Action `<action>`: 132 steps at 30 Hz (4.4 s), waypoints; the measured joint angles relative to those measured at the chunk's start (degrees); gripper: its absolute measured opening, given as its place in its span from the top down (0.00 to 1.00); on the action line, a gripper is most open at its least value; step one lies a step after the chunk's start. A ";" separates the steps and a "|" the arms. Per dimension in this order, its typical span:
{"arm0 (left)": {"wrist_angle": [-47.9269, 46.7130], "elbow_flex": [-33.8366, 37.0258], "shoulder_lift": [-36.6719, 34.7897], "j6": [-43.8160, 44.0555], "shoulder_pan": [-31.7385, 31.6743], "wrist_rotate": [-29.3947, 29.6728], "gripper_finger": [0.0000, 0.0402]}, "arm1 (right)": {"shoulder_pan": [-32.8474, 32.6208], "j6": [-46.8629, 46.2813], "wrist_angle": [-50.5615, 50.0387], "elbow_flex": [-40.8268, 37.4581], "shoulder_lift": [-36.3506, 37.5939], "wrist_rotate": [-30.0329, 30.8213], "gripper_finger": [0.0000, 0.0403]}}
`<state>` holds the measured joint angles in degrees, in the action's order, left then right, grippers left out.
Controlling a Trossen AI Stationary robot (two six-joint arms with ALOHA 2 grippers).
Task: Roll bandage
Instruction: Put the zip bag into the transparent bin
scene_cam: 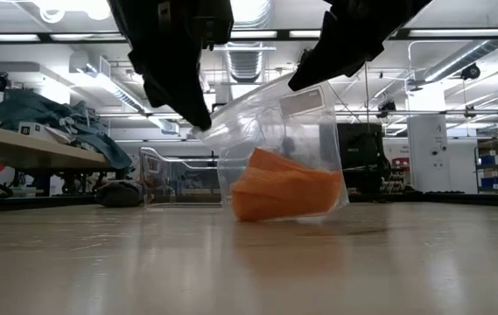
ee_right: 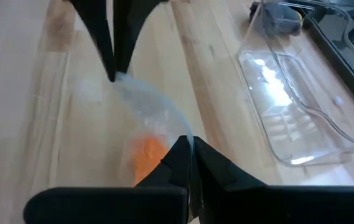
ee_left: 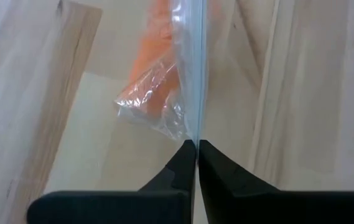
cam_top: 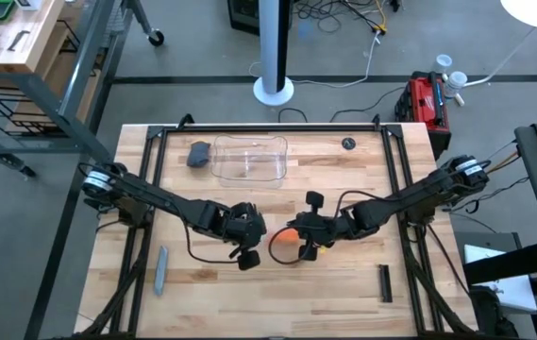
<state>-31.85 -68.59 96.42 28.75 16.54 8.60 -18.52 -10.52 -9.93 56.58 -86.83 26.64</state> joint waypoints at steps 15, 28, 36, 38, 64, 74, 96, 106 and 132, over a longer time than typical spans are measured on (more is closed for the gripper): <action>-4.58 -2.26 -3.02 2.39 0.46 0.93 1.00 | 0.39 -2.34 -6.04 -0.84 2.19 0.89 1.00; 3.88 0.64 -10.27 -9.75 6.41 26.18 1.00 | 2.34 -1.72 17.71 -21.41 19.33 -1.32 1.00; 20.60 8.36 -11.97 -18.42 9.21 32.74 0.97 | 2.05 1.24 34.51 -29.40 26.63 -2.18 1.00; 29.11 11.06 -12.26 -20.53 9.21 32.89 0.97 | 1.83 2.06 36.02 -29.66 26.84 -3.09 1.00; 65.89 26.14 -11.25 -22.25 7.08 28.83 0.57 | 1.64 3.10 38.63 -29.64 26.97 -3.11 1.00; 65.28 22.37 -8.01 -24.54 5.33 27.89 0.64 | 1.64 3.21 38.95 -29.64 26.97 -3.10 1.00; 69.05 21.32 -7.13 -36.22 6.25 36.66 1.00 | 1.66 0.73 31.14 -29.59 26.93 -4.49 0.89; 64.60 21.34 -7.19 -33.05 6.24 26.30 1.00 | 0.40 6.98 30.01 -24.73 26.56 -5.42 0.63; 49.14 14.48 -7.04 -31.01 6.22 23.28 1.00 | -0.22 6.81 22.05 -5.18 5.27 -12.11 0.63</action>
<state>17.30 -54.11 89.38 -2.26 22.76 31.88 -18.74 -3.70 12.12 51.40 -81.56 14.52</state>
